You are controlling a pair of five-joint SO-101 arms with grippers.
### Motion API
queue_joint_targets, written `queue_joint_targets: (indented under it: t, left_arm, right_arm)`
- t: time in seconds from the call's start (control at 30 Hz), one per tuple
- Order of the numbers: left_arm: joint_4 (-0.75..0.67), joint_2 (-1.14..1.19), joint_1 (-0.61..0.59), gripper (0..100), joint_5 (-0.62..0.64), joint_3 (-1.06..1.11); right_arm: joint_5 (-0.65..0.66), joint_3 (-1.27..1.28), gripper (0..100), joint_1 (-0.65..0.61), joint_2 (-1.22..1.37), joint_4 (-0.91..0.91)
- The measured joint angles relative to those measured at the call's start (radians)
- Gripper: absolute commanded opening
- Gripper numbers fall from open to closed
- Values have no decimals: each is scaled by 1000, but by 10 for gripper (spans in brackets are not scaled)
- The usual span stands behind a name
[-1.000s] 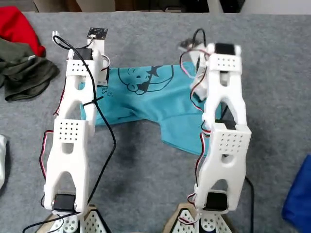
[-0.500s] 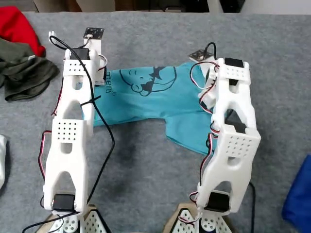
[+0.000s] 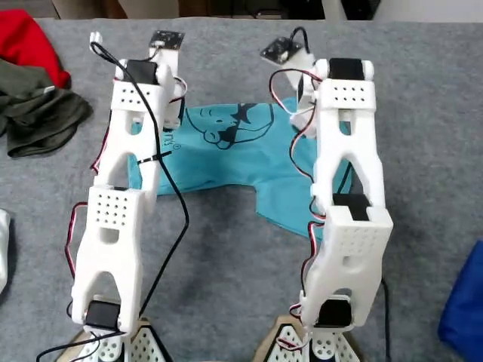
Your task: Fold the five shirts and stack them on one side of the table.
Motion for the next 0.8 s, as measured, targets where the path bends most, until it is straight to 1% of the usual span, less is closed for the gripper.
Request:
queue_joint_targets:
  t: [0.13, 0.27, 0.57, 0.7, 0.8]
  left_arm:
    - [0, -11, 3, 20, 0, 123]
    - [0, -11, 3, 20, 0, 137]
    - [0, 12, 3, 20, 0, 143]
    - [0, 14, 3, 20, 0, 143]
    - [0, 14, 3, 20, 0, 143]
  right_arm:
    - [41, -63, 6, 2, 133, -95]
    - [44, -210, 6, 2, 302, -114]
    - [46, -769, 6, 2, 727, -133]
    - [51, -937, 6, 2, 873, -247]
    - [51, -980, 6, 2, 913, -342]
